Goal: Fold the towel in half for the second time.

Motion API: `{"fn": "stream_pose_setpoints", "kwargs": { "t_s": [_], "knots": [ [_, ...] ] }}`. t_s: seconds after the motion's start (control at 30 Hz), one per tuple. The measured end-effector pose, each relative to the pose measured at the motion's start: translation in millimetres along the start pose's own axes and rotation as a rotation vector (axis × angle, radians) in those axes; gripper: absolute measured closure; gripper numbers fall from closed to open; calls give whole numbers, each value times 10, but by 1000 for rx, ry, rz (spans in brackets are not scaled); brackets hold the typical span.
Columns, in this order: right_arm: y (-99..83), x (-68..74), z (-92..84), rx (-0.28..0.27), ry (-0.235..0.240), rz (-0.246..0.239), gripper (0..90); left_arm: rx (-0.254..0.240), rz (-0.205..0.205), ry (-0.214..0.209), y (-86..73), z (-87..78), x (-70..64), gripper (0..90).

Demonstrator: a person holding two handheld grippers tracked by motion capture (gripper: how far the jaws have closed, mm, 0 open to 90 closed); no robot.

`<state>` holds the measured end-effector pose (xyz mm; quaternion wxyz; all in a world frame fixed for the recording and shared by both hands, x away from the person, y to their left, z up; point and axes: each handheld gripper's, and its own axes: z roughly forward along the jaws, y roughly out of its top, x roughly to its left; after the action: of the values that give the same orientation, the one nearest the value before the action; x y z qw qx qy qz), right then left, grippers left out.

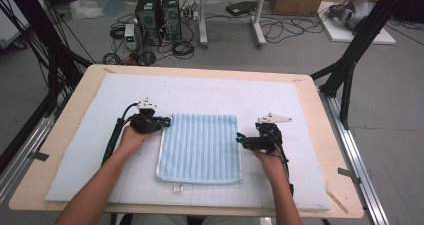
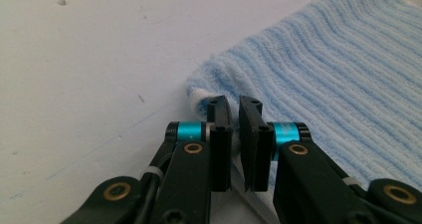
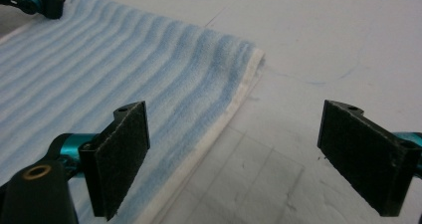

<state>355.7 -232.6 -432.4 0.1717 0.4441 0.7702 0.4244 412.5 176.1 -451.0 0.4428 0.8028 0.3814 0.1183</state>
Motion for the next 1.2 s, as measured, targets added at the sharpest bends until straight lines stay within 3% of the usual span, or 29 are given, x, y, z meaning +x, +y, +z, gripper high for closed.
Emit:
{"fn": "stream_pose_setpoints", "kwargs": {
  "t_s": [0.17,0.27,0.53,0.57,0.63,0.67,0.77,0.87,0.93,1.0,1.07,1.2],
  "knots": [
    [133,10,225,20,7,-13,124,-12,5,6,5,-2,-16,842],
    [227,20,329,27,11,-18,134,-37,28,27,22,-5,-31,832],
    [362,6,477,43,12,-16,162,-69,9,45,28,5,3,850],
    [367,-4,507,54,12,-11,174,-69,1,59,30,7,9,818],
    [371,-29,580,77,9,-6,181,-90,-30,115,40,9,42,560],
    [373,-40,614,87,10,0,182,-109,-40,126,45,7,67,544],
    [361,-55,681,84,9,20,211,-72,-51,126,100,67,147,531],
    [331,-67,735,110,9,14,259,-23,-44,110,154,171,152,547],
    [334,-85,732,98,11,12,311,6,-16,113,175,205,131,580],
    [332,-99,723,99,8,20,384,10,2,92,179,214,117,683],
    [333,-131,712,95,6,5,480,14,35,73,178,216,93,820],
    [339,-136,697,108,29,-12,709,12,24,72,181,212,91,865]
  ]
}}
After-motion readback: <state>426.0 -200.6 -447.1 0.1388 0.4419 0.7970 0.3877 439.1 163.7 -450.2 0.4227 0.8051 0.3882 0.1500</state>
